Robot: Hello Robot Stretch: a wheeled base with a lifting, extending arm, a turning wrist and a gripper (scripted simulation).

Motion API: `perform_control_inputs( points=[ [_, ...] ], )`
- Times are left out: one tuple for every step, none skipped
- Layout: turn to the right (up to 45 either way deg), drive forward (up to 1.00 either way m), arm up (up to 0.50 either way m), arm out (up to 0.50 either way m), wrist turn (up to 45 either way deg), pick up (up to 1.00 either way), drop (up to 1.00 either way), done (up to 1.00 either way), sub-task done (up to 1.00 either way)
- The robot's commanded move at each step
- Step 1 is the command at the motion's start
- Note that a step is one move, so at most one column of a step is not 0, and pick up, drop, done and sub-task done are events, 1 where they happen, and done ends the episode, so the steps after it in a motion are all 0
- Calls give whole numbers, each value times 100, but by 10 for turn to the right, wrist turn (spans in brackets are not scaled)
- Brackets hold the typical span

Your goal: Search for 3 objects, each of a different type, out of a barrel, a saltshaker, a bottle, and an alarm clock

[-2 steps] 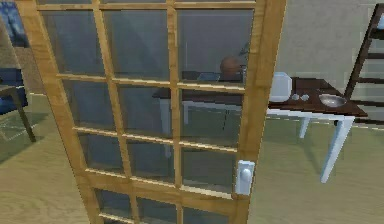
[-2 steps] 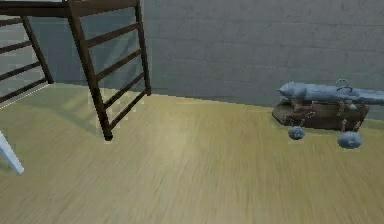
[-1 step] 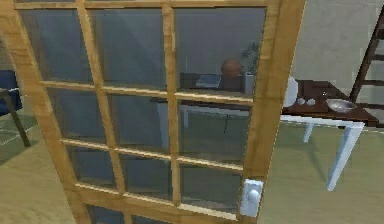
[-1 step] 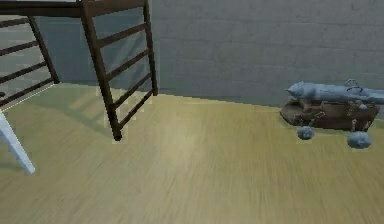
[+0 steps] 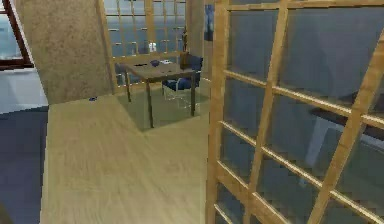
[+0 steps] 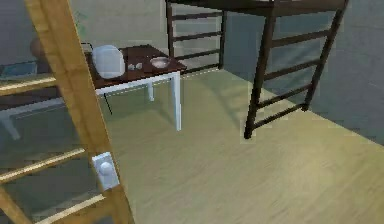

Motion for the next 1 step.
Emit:
perform_control_inputs(
  points=[
    [-270,0,0,0,0,0,0,0,0]
  ],
)
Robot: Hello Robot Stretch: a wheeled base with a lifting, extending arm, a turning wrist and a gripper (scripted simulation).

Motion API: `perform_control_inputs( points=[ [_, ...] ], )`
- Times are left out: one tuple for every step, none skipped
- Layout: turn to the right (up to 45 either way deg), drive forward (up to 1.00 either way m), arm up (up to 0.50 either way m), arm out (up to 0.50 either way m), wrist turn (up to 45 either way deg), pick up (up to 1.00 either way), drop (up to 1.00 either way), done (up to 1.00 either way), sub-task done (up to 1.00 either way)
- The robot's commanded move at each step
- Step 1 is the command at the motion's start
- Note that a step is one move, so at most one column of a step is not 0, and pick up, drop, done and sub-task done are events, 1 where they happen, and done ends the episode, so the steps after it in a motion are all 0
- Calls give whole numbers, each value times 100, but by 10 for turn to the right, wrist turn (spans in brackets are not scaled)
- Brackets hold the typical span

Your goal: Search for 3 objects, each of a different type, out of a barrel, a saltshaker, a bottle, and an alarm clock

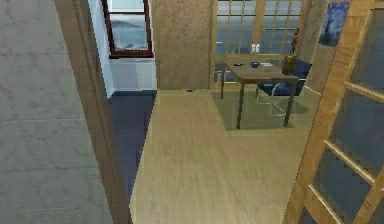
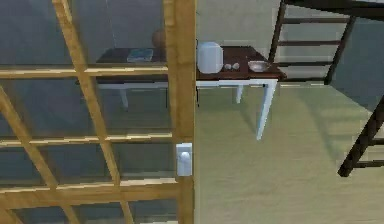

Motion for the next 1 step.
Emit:
perform_control_inputs(
  points=[
    [0,100,0,0,0,0,0,0,0]
  ],
)
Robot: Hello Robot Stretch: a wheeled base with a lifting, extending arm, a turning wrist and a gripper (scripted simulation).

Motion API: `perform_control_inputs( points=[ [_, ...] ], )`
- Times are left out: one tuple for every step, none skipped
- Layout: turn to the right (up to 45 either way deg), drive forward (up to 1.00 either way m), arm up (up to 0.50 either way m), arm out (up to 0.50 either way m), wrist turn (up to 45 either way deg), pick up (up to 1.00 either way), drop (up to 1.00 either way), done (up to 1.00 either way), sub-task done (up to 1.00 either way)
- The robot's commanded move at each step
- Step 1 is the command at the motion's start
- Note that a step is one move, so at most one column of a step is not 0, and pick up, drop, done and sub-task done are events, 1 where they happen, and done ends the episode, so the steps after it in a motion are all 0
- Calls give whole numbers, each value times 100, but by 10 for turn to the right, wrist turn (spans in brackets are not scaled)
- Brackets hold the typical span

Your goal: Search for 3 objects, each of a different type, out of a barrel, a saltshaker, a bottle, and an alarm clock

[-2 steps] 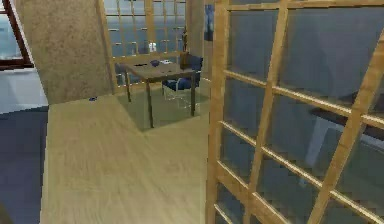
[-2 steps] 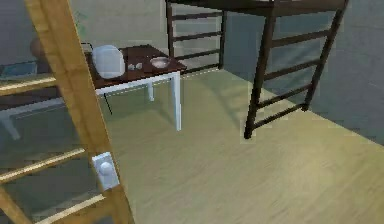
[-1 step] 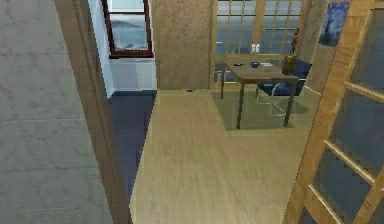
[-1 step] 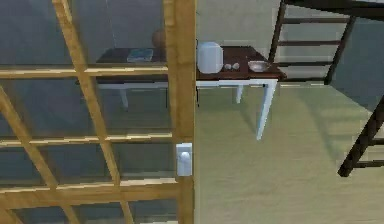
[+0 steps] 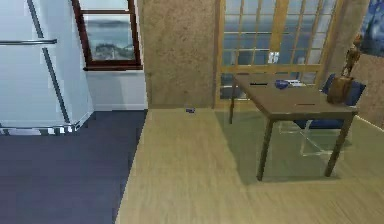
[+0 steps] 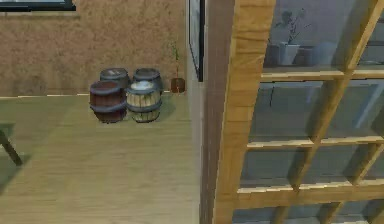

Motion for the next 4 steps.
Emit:
perform_control_inputs(
  points=[
    [-240,0,0,0,0,0,0,0,0],
    [0,5,0,0,0,0,0,0,0],
    [450,0,0,0,0,0,0,0,0],
    [360,0,0,0,0,0,0,0,0]
  ],
)
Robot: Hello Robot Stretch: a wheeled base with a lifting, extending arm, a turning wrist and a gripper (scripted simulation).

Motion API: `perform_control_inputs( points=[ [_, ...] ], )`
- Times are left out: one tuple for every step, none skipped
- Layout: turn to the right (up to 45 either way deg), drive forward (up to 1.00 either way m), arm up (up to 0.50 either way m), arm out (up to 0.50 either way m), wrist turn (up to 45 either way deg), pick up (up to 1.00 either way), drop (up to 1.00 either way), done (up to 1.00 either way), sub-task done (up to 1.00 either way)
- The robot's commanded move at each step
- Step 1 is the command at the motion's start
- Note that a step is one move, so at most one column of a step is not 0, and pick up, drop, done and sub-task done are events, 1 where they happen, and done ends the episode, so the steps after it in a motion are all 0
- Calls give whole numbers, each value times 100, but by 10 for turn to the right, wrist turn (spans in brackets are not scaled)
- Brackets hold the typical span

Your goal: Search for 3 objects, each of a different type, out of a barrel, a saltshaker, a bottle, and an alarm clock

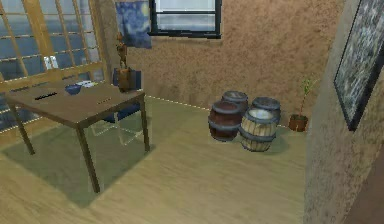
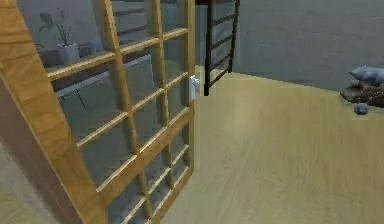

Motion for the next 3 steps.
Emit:
perform_control_inputs(
  points=[
    [0,45,0,0,0,0,0,0,0],
    [330,0,0,0,0,0,0,0,0],
    [0,95,0,0,0,0,0,0,0]
  ],
)
